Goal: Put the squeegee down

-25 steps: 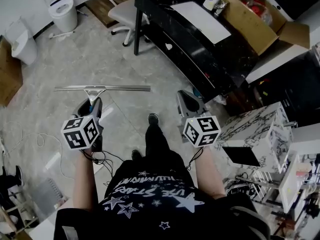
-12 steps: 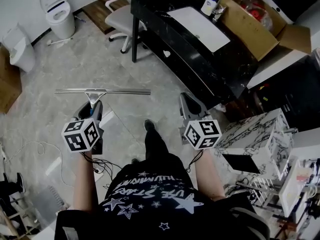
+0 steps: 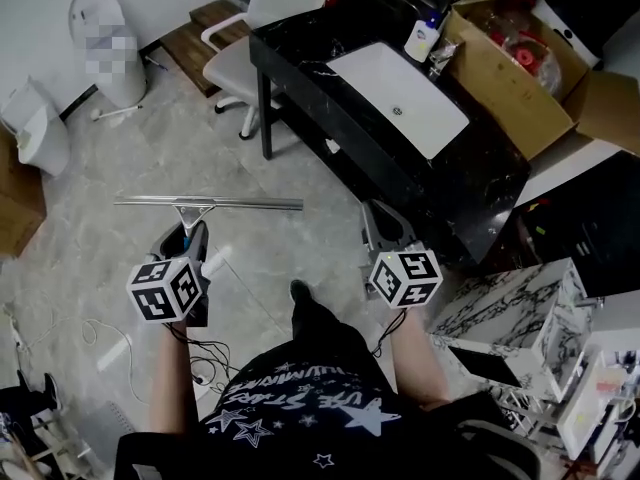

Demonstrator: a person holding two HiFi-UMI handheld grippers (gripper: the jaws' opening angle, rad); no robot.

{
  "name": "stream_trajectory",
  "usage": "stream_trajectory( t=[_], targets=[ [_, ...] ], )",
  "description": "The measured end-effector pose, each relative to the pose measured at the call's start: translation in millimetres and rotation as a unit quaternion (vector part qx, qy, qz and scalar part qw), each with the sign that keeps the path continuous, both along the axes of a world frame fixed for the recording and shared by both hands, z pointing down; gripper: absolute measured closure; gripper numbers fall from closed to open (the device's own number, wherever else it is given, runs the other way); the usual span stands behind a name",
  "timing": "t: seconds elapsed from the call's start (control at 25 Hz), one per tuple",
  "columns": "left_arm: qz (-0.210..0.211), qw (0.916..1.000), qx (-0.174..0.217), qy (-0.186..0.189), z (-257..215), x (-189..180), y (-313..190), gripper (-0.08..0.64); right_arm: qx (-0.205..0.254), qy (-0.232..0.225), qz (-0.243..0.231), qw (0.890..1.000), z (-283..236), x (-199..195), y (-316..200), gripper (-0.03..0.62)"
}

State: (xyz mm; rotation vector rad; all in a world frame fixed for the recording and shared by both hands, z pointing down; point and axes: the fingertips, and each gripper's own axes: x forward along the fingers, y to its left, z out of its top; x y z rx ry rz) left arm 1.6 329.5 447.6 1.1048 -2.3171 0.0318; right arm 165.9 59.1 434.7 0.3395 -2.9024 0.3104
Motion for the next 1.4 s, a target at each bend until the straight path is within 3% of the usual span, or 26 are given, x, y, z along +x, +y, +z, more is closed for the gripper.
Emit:
stream_trajectory(
  t=[0.4,0.96,1.4],
  targets=[
    [-0.001,0.9998,0.003,-0.020,-25,-92,-135,0.419,0.000,-0.012,-0.014,1.000,-15,-96,-130,0.538],
    [0.039,0.9986,0.003,-0.037,-35,-146,-234,0.419,-0.008,-0.018,0.020,1.000,-11,-132,-216,0.538],
    [0.116,0.9922,0.018,-0.043,-34,-239,-328,0.419,-0.002,-0.013,0.099,0.995,-3,-179,-276,0.538]
  ],
)
